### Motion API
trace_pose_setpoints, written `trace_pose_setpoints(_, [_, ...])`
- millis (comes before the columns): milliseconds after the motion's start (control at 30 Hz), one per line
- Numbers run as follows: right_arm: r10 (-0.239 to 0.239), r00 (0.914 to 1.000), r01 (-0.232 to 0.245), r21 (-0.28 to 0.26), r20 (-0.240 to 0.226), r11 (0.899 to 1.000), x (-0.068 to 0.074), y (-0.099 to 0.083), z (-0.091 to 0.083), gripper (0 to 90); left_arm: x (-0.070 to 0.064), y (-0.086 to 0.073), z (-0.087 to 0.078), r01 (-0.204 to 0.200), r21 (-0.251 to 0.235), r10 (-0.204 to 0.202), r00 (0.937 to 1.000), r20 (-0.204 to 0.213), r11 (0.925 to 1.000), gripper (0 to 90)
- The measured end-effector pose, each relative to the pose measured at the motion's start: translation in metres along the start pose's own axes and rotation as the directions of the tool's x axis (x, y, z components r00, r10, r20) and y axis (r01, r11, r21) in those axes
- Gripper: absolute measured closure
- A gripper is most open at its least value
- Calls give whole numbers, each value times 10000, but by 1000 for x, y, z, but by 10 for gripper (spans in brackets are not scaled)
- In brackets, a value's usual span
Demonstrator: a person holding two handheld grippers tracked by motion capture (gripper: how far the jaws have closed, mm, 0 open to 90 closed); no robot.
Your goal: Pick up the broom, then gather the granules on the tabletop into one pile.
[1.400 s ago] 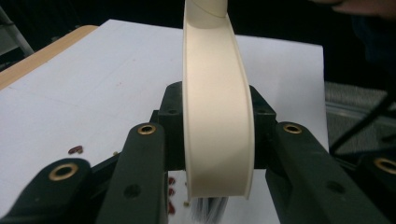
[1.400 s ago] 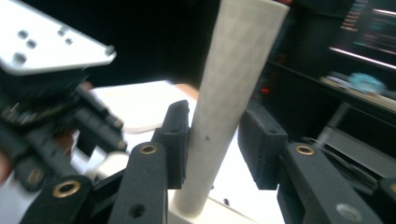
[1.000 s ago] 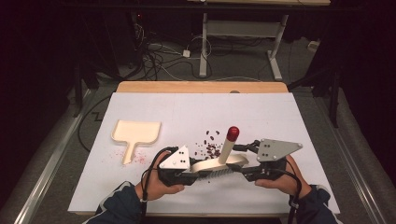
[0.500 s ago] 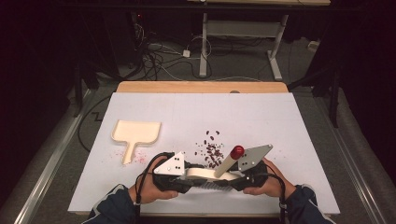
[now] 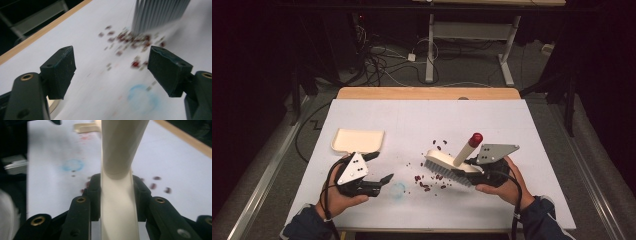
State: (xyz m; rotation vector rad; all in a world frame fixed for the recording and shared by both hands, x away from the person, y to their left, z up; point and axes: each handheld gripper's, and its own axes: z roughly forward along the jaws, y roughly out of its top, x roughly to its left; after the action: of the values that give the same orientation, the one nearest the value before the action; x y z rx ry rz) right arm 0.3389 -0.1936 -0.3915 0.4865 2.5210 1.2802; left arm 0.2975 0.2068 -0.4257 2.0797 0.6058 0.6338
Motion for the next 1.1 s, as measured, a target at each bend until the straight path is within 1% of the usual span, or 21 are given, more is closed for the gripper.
trace_pose_setpoints(100, [221,9947,-244,215,1008,9995,-6,1,-4,676,6,-18,-5,158,312,-136,9973,-717,9994,191])
trace_pose_setpoints(133, [284,9911,-323,279,1301,9991,-8,0,-6,676,6,-18,-5,158,312,-136,9973,-717,9994,191])
trace_pose_setpoints(200, [480,9842,-544,332,1703,9980,-12,0,-8,677,10,-31,-12,563,381,-524,9938,-981,9977,192])
trace_pose_setpoints(267, [458,9757,-561,423,2143,9975,-16,-1,-9,677,10,-35,-14,741,348,-702,9923,-1017,9966,192])
trace_pose_setpoints(400, [388,9585,-585,615,2823,9964,-27,-2,-8,677,8,-43,-21,777,388,-730,9911,-1111,9962,192])
trace_pose_setpoints(467, [378,9459,-623,660,3222,9959,-36,-1,-5,677,6,-45,-21,808,431,-756,9907,-1127,9958,192])
trace_pose_setpoints(500, [405,9442,-659,670,3270,9956,-39,-1,-3,677,4,-45,-20,722,566,-656,9917,-1101,9958,192])
trace_pose_setpoints(533, [398,9385,-672,685,3429,9954,-43,0,-1,677,3,-45,-19,676,640,-602,9921,-1104,9957,192])
trace_pose_setpoints(567, [398,9385,-672,685,3429,9954,-43,0,-1,677,3,-45,-19,676,640,-602,9921,-1104,9957,192])
trace_pose_setpoints(600, [270,9257,-655,898,3773,9938,-50,2,9,677,2,-46,-17,691,685,-619,9928,-1022,9953,192])
trace_pose_setpoints(633, [145,9216,-584,1015,3879,9931,-53,3,13,678,2,-46,-17,691,685,-619,9928,-1022,9953,192])
trace_pose_setpoints(667, [145,9216,-584,1015,3879,9931,-53,3,13,678,1,-46,-16,728,667,-657,9926,-1018,9951,192])
trace_pose_setpoints(700, [53,9169,-552,1137,3990,9920,-62,5,26,677,2,-45,-16,673,716,-599,9930,-1015,9952,192])
trace_pose_setpoints(767, [51,9149,-574,1175,4038,9914,-65,7,33,678,2,-45,-15,699,721,-623,9929,-1018,9950,192])
trace_pose_setpoints(833, [-131,9076,-475,1335,4195,9899,-69,9,47,678,3,-46,-15,753,760,-676,9928,-986,9943,192])
trace_pose_setpoints(900, [-643,9047,-131,1785,4211,9839,-71,11,69,677,3,-48,-15,769,831,-686,9927,-989,9936,192])
trace_pose_setpoints(933, [-643,9047,-131,1785,4211,9839,-71,11,69,677,3,-48,-15,757,858,-671,9929,-985,9934,192])
trace_pose_setpoints(967, [-900,9003,7,2054,4258,9787,-71,12,82,678,2,-48,-15,770,851,-683,9926,-1003,9934,192])
trace_pose_setpoints(1000, [-900,9003,7,2054,4258,9787,-71,12,82,678,1,-48,-16,792,818,-707,9923,-1016,9935,192])
trace_pose_setpoints(1033, [-1102,9010,201,2134,4196,9768,-70,12,91,678,1,-48,-16,760,822,-676,9925,-1014,9937,191])
trace_pose_setpoints(1100, [-1108,9066,259,2084,4072,9777,-68,14,97,678,0,-48,-17,712,853,-623,9927,-1028,9938,191])
